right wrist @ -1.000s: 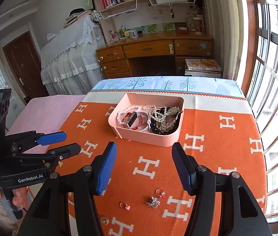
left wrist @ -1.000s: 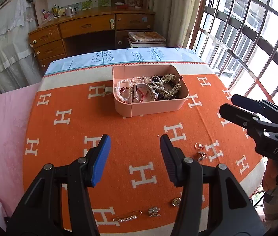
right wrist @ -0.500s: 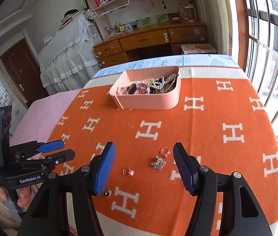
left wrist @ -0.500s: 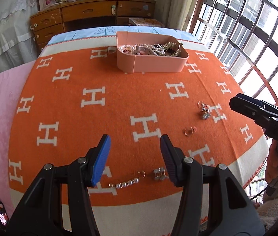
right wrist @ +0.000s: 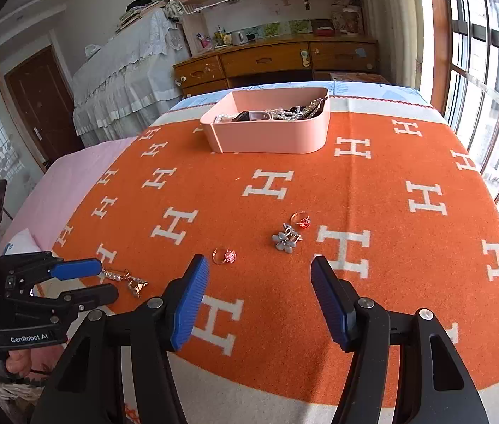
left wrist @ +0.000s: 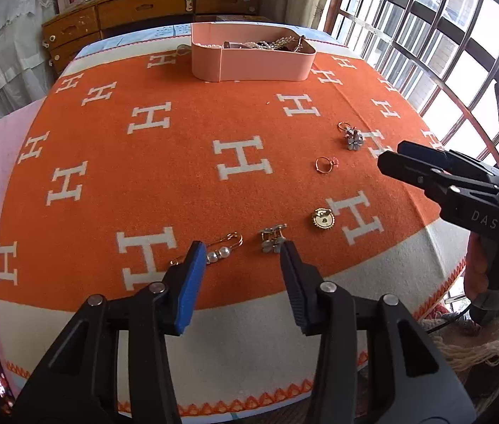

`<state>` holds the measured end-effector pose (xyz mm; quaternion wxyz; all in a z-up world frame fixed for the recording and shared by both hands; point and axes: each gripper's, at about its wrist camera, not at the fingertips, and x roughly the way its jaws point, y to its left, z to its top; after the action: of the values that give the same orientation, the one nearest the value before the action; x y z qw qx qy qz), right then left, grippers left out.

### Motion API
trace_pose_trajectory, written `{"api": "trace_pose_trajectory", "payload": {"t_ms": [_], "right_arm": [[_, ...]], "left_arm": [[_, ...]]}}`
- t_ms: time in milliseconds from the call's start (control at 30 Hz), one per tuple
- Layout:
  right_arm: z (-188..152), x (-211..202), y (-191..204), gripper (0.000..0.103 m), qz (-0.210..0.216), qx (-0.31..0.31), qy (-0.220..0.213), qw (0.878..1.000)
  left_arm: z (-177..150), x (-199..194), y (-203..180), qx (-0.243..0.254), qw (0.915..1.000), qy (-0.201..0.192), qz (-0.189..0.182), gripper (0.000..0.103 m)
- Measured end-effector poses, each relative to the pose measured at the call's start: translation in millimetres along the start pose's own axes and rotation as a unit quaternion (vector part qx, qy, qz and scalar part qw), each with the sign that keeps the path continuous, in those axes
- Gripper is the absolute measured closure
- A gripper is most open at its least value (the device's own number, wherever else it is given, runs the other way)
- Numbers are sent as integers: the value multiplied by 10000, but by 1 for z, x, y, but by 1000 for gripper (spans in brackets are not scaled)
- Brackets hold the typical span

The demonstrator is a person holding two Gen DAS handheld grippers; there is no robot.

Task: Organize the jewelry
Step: 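Move both tools away from the box over the remaining jewelry, then grasp the pearl safety pin with the left tool while the right tool grasps the gold coin pendant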

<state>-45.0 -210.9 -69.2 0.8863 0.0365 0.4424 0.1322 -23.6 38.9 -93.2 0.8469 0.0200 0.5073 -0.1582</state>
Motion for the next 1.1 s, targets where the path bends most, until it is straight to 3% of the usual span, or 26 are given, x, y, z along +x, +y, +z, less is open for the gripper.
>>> {"api": "trace_pose_trajectory", "payload": {"t_ms": [200,433,667,733,933,1100], "right_arm": [[-8,9,18,41,228,-385,136,9989],[-13,18,31,41,405,-611,223,9971],[-14,26,28,41,445,-600,316,9967],[-15,27,26,41,464,-583,336,9967],[-16,31,26,43,536,-612,373,9960],[-17,36,29,54,640,-726,416,9944]], "left_arm": [[-4,8,9,227,9991,115,339,73],[-1,16,0,1045,9918,155,718,73],[2,23,-6,1791,9815,216,646,73],[6,25,-5,1869,9808,283,488,82],[24,34,11,1195,9915,509,104,98],[32,37,29,421,9975,518,-225,98]]}}
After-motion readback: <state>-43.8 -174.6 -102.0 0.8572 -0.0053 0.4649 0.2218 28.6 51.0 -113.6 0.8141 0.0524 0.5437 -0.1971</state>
